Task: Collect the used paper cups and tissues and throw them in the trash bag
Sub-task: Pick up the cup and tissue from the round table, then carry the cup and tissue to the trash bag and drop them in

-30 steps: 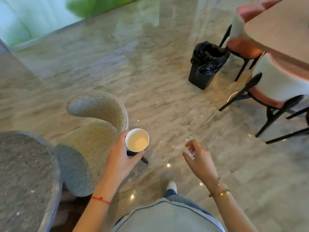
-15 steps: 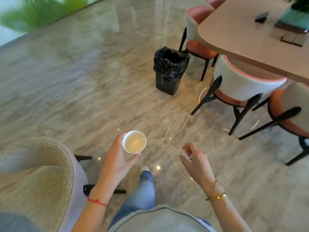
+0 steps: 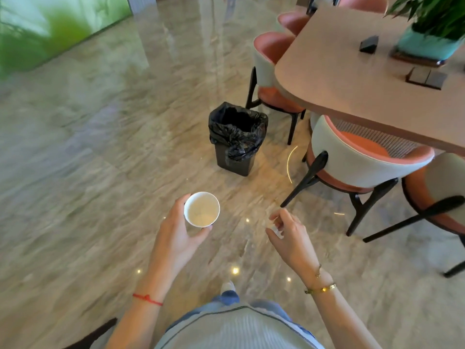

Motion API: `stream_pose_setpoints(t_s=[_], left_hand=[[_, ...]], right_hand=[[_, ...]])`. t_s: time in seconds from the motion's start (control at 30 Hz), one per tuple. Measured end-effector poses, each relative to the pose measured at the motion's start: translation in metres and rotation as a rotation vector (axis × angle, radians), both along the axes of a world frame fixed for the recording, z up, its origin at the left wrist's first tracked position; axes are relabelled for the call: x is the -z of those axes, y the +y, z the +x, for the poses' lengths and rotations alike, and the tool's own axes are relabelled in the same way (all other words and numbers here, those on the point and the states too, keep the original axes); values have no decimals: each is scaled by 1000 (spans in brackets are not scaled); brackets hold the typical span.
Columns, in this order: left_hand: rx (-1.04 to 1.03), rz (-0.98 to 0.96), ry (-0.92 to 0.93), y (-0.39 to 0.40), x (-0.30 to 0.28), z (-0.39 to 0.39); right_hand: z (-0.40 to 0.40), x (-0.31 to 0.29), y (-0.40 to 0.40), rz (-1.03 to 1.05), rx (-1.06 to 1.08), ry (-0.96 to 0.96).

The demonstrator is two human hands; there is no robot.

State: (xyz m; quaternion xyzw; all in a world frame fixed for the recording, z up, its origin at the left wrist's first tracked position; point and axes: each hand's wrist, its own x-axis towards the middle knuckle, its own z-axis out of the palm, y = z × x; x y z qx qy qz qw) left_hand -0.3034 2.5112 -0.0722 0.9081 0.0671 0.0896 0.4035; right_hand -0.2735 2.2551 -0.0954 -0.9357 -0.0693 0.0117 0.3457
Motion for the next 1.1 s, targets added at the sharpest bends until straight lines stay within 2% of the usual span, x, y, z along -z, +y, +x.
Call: stream_pose_setpoints(t_s=[0.37, 0.8, 1.1], left_hand=[[34, 28, 42, 36, 10, 221], [11, 74, 49, 38, 17, 508], [60, -44, 79, 52, 39, 673]], right_hand=[[205, 13, 22, -21, 89, 40], [513, 8, 35, 18, 23, -22], [669, 26, 48, -26, 55, 45]])
